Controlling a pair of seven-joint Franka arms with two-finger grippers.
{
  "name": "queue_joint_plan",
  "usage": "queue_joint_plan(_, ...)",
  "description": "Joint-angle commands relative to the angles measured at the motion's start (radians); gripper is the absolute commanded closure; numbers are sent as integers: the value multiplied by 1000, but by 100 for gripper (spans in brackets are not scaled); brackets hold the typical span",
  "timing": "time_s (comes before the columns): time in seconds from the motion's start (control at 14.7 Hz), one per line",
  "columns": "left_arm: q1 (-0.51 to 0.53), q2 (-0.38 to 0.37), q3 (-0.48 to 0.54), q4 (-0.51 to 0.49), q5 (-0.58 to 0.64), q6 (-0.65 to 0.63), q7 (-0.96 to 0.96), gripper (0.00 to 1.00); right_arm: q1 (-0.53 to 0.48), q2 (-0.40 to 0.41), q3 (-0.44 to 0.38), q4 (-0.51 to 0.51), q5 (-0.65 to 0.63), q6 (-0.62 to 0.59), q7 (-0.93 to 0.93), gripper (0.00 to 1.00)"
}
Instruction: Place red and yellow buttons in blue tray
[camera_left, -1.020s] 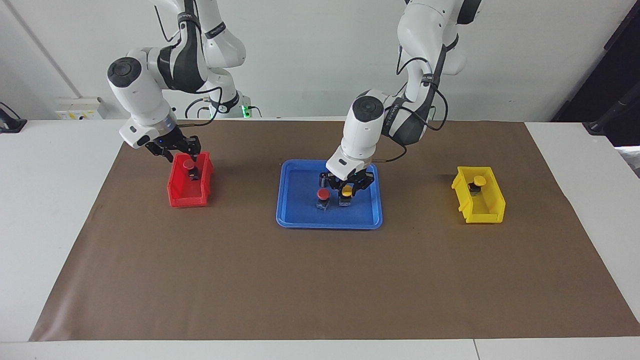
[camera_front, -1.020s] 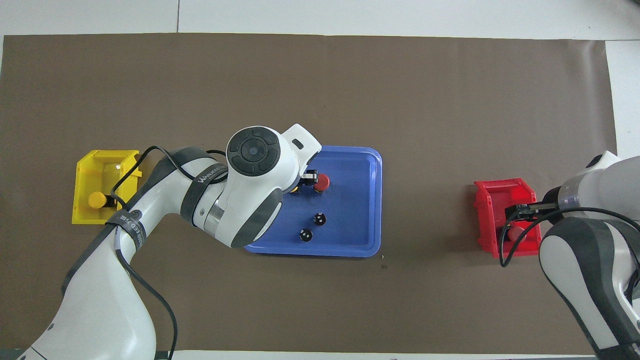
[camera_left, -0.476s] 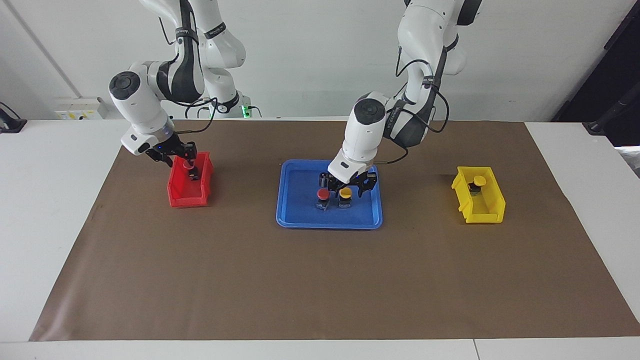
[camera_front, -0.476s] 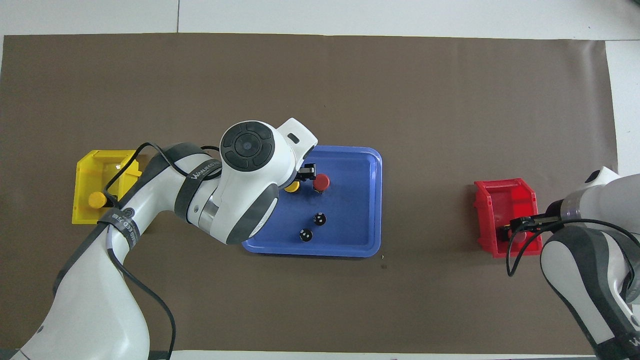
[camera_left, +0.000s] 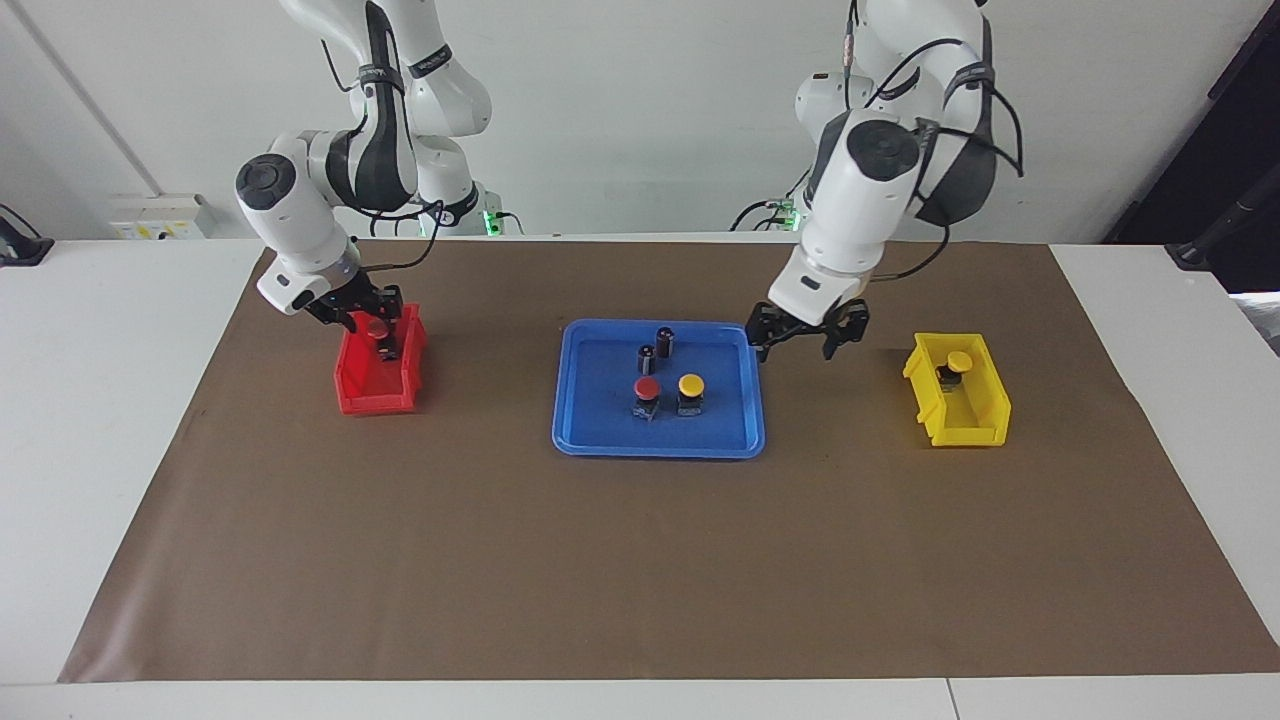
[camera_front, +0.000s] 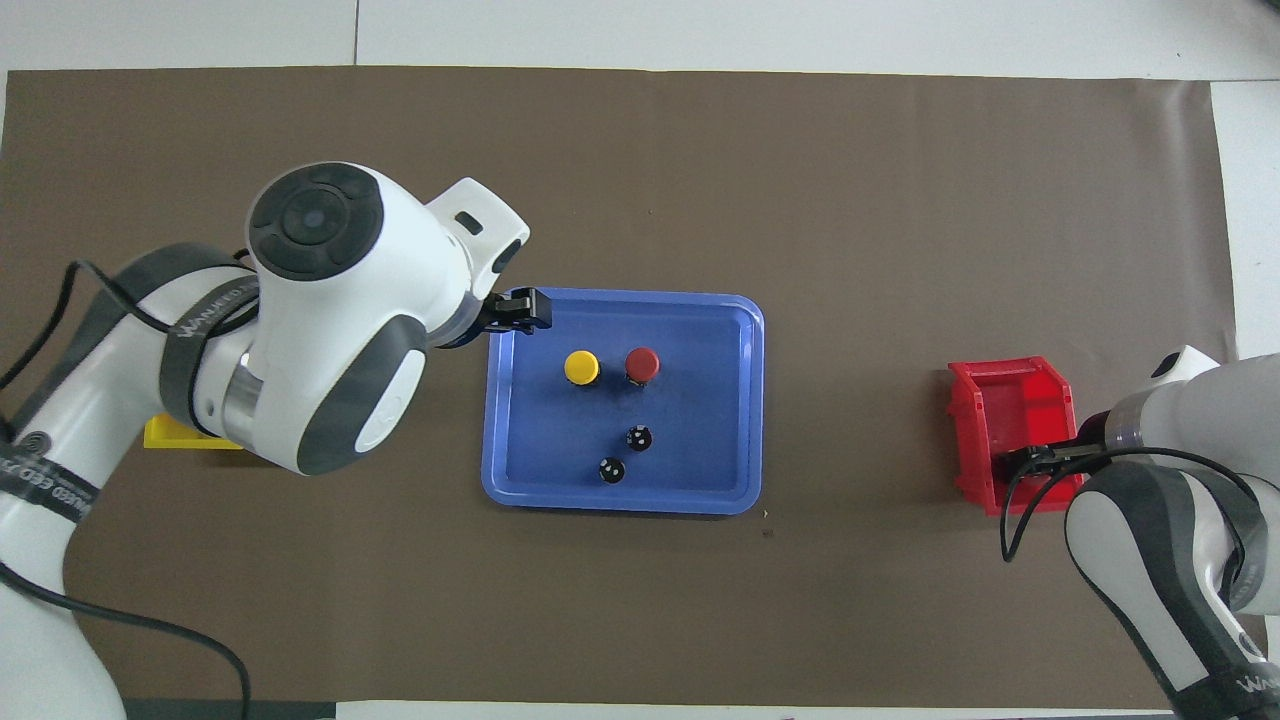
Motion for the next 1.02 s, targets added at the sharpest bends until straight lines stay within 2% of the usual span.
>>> queue_joint_plan(0.0,114,-82,-6,-1,4,-88,178,0,-4,-32,4,-34,9,23,-24,37)
queue_joint_plan(0.2,218,-98,-8,92,4,-216,334,0,-1,-34,4,-34,9,23,-22,39)
queue_joint_plan(0.41,278,-93,-6,158,4,-270,381,0,-1,-34,4,-51,9,38,-33,48)
queue_joint_plan(0.48,286,-96,-6,157,4,-275,397,0,-1,-33,4,-55,9,50,-35,54)
queue_joint_plan(0.68,318,-98,-4,157,1,-283,430,0,-1,-25,10,-43,9,52,-35,82)
queue_joint_plan(0.75,320,-101,-4,157,1,-284,431,0,17,-17,10,-19,9,43,-35,86)
queue_joint_plan(0.82,320,-107,-4,157,1,-284,431,0,34,1,10,27,9,18,-33,86)
queue_joint_plan(0.95,320,-107,-4,155,1,-281,430,0,42,32,15,168,7,-121,-30,86)
